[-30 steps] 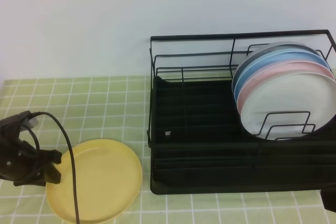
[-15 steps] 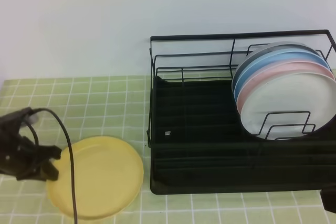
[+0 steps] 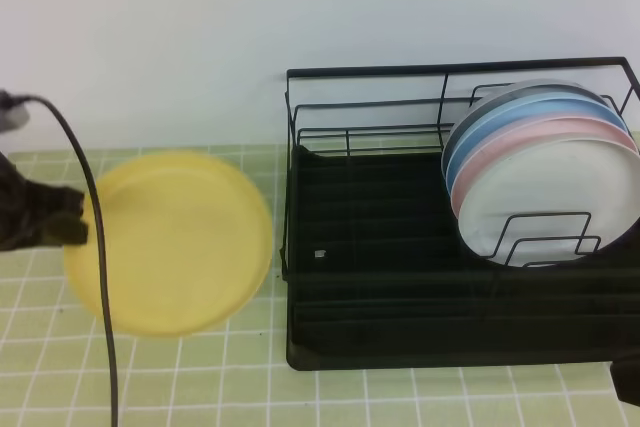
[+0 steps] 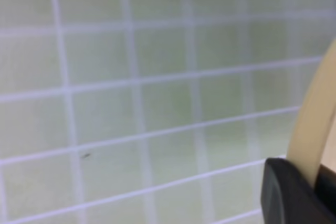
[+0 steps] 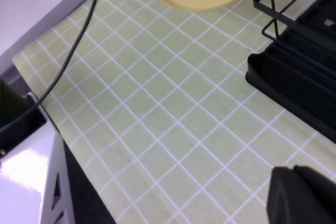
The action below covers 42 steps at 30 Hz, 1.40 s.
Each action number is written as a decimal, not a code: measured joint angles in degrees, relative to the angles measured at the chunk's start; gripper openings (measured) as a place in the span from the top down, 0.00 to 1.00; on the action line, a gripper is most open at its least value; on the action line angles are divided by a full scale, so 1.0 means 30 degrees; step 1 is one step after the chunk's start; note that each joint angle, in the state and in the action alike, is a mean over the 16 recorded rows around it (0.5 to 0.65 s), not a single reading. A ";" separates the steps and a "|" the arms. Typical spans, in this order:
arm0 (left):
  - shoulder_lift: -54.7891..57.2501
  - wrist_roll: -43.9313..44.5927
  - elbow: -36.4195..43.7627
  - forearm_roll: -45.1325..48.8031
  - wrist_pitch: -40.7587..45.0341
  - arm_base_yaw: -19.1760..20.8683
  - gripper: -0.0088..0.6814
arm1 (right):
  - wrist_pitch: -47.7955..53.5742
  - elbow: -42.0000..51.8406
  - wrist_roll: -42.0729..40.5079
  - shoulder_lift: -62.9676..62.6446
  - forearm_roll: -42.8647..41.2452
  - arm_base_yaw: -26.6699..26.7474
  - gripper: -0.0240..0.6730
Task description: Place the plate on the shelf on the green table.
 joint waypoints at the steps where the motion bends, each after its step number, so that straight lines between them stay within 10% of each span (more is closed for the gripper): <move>1: -0.0430 0.0150 -0.0023 -0.0317 0.0163 -0.0006 0.98 | -0.0037 0.0001 -0.0029 0.0000 0.0135 0.0000 0.97; 10: -0.3722 0.1592 -0.0025 -0.3741 0.1867 -0.0939 0.99 | -0.0807 0.0001 -0.0030 0.0000 0.1770 0.0000 0.90; 28: -0.5921 0.1164 -0.0014 -0.5200 0.1066 -0.6988 0.99 | -0.2477 0.0005 -0.0536 0.2717 0.7932 0.0000 0.34; 34: -0.5941 0.0946 -0.0014 -0.5232 0.0448 -0.7957 0.99 | -0.2368 0.0008 -0.1915 0.4459 0.9944 0.0000 0.37; 42: -0.5966 0.1095 -0.0014 -0.5476 0.0759 -0.8306 0.98 | -0.1838 0.0012 -0.4654 0.6058 1.1828 0.0000 0.67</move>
